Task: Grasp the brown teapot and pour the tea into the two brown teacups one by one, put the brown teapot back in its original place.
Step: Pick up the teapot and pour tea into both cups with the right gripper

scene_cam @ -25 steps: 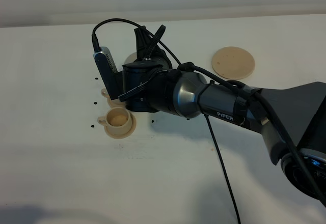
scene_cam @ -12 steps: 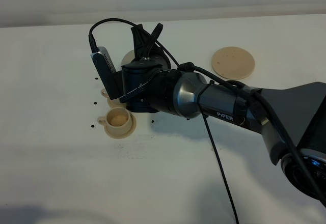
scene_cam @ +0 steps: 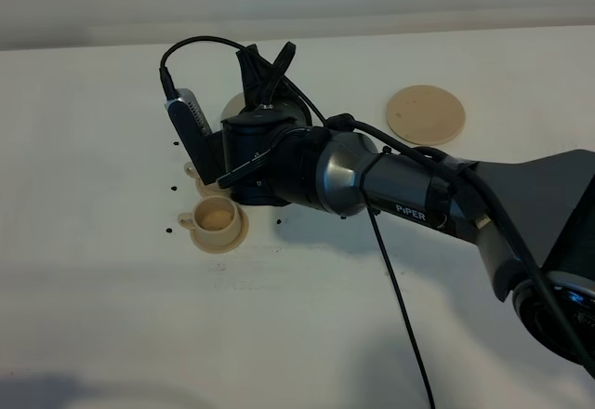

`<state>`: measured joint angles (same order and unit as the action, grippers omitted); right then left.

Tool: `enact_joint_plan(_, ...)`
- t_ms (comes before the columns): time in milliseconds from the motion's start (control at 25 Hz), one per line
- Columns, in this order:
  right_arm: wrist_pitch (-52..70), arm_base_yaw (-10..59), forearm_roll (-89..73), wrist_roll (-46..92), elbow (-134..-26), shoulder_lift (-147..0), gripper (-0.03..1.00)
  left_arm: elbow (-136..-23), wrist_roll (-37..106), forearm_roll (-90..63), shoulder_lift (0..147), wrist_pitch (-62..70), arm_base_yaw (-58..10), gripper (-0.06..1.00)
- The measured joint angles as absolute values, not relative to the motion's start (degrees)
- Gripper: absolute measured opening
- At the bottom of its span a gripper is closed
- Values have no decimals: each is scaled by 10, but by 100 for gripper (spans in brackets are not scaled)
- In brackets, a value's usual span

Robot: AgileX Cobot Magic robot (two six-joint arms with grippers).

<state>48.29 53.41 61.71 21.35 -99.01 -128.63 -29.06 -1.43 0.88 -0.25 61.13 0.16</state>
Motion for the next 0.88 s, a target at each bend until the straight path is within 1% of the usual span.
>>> enact_joint_plan(880,482,534,629,243,-990,-1286,9,-291,-14,9,-2,611,2,57)
